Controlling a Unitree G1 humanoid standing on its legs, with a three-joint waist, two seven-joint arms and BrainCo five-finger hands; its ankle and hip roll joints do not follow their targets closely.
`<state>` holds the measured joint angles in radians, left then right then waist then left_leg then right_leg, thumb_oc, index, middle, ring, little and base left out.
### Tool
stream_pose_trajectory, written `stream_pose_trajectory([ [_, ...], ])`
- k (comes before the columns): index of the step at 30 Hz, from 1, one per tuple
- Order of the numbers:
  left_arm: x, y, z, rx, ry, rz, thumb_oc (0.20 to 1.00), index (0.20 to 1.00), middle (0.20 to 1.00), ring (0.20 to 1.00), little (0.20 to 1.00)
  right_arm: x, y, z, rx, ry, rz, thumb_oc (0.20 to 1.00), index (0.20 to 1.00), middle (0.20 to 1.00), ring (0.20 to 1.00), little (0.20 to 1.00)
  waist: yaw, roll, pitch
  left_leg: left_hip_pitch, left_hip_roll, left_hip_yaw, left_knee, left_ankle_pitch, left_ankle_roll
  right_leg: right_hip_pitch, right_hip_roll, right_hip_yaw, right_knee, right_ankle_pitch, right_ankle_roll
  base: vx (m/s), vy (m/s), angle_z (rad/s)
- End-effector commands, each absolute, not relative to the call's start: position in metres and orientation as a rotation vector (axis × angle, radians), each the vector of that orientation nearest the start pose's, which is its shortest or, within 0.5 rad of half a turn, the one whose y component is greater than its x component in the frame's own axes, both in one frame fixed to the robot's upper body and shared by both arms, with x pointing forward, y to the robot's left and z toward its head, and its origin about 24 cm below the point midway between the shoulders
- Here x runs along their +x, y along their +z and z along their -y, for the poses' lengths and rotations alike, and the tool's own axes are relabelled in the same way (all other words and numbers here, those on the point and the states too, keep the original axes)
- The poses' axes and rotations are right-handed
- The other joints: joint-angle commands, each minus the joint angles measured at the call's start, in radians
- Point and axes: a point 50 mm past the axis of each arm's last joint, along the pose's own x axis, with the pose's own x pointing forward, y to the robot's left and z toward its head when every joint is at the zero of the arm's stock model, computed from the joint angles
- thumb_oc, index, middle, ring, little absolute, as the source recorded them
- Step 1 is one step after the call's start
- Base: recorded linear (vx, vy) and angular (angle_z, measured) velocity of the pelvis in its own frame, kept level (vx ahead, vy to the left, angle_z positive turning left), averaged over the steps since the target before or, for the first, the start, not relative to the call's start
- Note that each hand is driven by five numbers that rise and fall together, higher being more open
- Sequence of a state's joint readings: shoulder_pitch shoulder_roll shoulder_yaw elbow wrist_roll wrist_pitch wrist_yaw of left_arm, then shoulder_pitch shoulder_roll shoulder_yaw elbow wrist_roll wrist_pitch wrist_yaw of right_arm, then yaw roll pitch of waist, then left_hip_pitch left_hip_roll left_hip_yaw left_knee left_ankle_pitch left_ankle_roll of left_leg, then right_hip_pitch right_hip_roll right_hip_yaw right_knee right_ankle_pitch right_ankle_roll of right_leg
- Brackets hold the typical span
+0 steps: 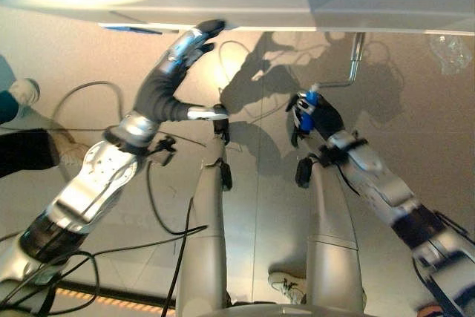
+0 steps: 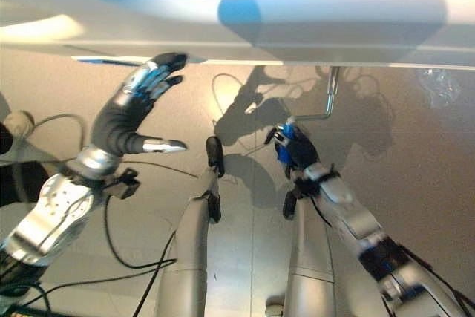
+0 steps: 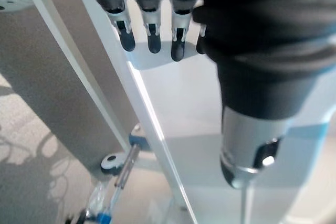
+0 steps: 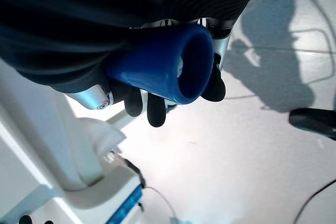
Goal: Raise the hospital bed
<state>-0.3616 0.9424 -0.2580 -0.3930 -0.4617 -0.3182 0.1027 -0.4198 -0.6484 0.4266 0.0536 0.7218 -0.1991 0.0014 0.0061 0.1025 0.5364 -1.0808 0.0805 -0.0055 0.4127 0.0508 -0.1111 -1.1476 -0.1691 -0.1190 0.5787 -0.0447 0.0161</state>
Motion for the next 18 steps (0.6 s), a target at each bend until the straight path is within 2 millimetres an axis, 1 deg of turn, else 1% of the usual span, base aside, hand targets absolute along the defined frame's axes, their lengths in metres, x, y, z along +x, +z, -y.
stream_pose_trajectory([
  [1, 0.221, 0.251, -0.154, 0.364, -0.538, 0.935, 1.000, 1.000, 1.000, 1.000, 1.000, 0.281, 0.209, 0.113, 0.055, 0.690, 0.684, 0.200, 0.200, 0.200, 0.200, 0.200, -0.028, -0.008, -0.016, -0.015, -0.043, 0.026, -0.017, -0.003, 0.043, 0.007, -0.009, 0.007, -0.094, 0.076, 0.103, 0.00, 0.000, 0.00],
  [2, 0.218, 0.249, -0.160, 0.347, -0.546, 0.917, 1.000, 1.000, 1.000, 1.000, 1.000, 0.268, 0.226, 0.144, 0.110, 0.584, 0.798, 0.200, 0.200, 0.200, 0.200, 0.200, -0.042, -0.008, -0.016, 0.023, -0.039, 0.036, -0.040, -0.004, 0.039, 0.031, -0.006, 0.013, -0.103, 0.072, 0.107, -0.08, -0.011, 0.02],
  [3, 0.214, 0.250, -0.163, 0.338, -0.573, 0.910, 1.000, 1.000, 1.000, 1.000, 1.000, 0.254, 0.244, 0.172, 0.091, 0.445, 0.928, 0.200, 0.200, 0.200, 0.200, 0.200, -0.052, -0.005, -0.016, 0.055, -0.037, 0.039, -0.068, 0.005, 0.036, 0.050, 0.001, 0.020, -0.119, 0.075, 0.109, 0.00, 0.000, 0.00],
  [6, 0.212, 0.250, -0.164, 0.323, -0.580, 0.911, 1.000, 1.000, 1.000, 1.000, 1.000, 0.243, 0.255, 0.187, 0.100, 0.380, 1.010, 0.200, 0.200, 0.200, 0.200, 0.200, -0.056, -0.003, -0.016, 0.083, -0.034, 0.042, -0.090, 0.007, 0.034, 0.072, 0.002, 0.023, -0.133, 0.072, 0.111, -0.01, -0.019, -0.11],
  [9, 0.210, 0.250, -0.164, 0.315, -0.588, 0.914, 1.000, 1.000, 1.000, 1.000, 1.000, 0.239, 0.256, 0.193, 0.133, 0.353, 1.041, 0.200, 0.200, 0.200, 0.200, 0.200, -0.058, -0.001, -0.016, 0.096, -0.034, 0.044, -0.100, 0.009, 0.031, 0.080, 0.003, 0.025, -0.136, 0.072, 0.112, 0.00, -0.011, -0.06],
  [10, 0.209, 0.251, -0.164, 0.312, -0.591, 0.917, 1.000, 1.000, 1.000, 1.000, 1.000, 0.234, 0.260, 0.200, 0.134, 0.314, 1.078, 0.200, 0.200, 0.200, 0.200, 0.200, -0.061, 0.002, -0.016, 0.114, -0.033, 0.045, -0.113, 0.011, 0.028, 0.092, 0.006, 0.025, -0.138, 0.067, 0.111, 0.00, 0.000, 0.00],
  [11, 0.208, 0.251, -0.164, 0.311, -0.592, 0.917, 1.000, 1.000, 1.000, 1.000, 1.000, 0.233, 0.260, 0.200, 0.134, 0.313, 1.078, 0.200, 0.200, 0.200, 0.200, 0.200, -0.061, 0.002, -0.016, 0.115, -0.033, 0.045, -0.114, 0.012, 0.028, 0.093, 0.006, 0.024, -0.139, 0.067, 0.111, 0.00, -0.036, 0.02],
  [12, 0.208, 0.252, -0.165, 0.307, -0.596, 0.920, 1.000, 1.000, 1.000, 1.000, 1.000, 0.231, 0.263, 0.205, 0.171, 0.288, 1.107, 0.200, 0.200, 0.200, 0.200, 0.200, -0.063, 0.005, -0.016, 0.123, -0.032, 0.045, -0.119, 0.011, 0.027, 0.100, 0.008, 0.024, -0.141, 0.064, 0.110, 0.00, 0.000, 0.00],
  [16, 0.207, 0.252, -0.165, 0.307, -0.597, 0.919, 1.000, 1.000, 1.000, 1.000, 1.000, 0.231, 0.262, 0.206, 0.172, 0.288, 1.106, 0.200, 0.200, 0.200, 0.200, 0.200, -0.062, 0.004, -0.016, 0.124, -0.032, 0.045, -0.120, 0.012, 0.027, 0.101, 0.008, 0.024, -0.142, 0.064, 0.110, 0.00, -0.011, 0.00],
  [17, 0.206, 0.253, -0.164, 0.273, -0.601, 0.932, 1.000, 1.000, 1.000, 1.000, 1.000, 0.234, 0.262, 0.227, 0.262, 0.116, 1.152, 0.200, 0.200, 0.200, 0.200, 0.200, -0.065, 0.012, -0.016, 0.144, -0.031, 0.045, -0.134, 0.010, 0.023, 0.109, 0.012, 0.025, -0.141, 0.056, 0.109, 0.00, -0.042, 0.00],
  [18, 0.206, 0.253, -0.164, 0.273, -0.602, 0.932, 1.000, 1.000, 1.000, 1.000, 1.000, 0.234, 0.262, 0.227, 0.262, 0.115, 1.152, 0.200, 0.200, 0.200, 0.200, 0.200, -0.064, 0.012, -0.016, 0.144, -0.031, 0.045, -0.134, 0.010, 0.023, 0.109, 0.012, 0.025, -0.141, 0.055, 0.109, 0.00, -0.049, 0.01],
])
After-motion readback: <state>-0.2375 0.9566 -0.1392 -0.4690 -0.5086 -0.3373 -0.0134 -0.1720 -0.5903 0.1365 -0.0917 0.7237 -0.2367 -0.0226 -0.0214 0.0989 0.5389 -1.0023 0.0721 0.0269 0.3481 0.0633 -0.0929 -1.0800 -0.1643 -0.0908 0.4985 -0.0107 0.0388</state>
